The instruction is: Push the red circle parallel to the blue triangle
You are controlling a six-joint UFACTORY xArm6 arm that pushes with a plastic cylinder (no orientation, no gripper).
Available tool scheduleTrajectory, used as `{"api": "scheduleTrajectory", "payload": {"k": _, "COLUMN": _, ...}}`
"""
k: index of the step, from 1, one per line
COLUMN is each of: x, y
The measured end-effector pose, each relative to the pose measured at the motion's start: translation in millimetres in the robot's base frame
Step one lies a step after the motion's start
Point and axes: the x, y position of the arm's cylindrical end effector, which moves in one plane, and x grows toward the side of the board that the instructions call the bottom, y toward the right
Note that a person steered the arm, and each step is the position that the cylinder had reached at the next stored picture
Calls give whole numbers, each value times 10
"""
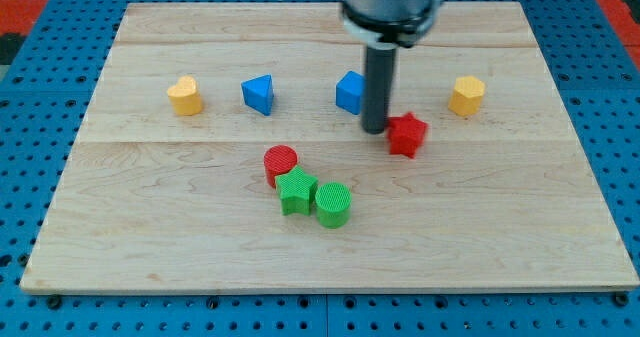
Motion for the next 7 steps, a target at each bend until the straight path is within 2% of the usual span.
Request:
{"api": "scheduleTrajectory", "payload": {"k": 2, "x": 333, "y": 1045}}
{"api": "scheduleTrajectory", "payload": {"k": 3, "x": 377, "y": 617}}
{"api": "scheduleTrajectory", "payload": {"k": 5, "x": 364, "y": -900}}
{"api": "scheduleTrajectory", "payload": {"k": 7, "x": 537, "y": -1761}}
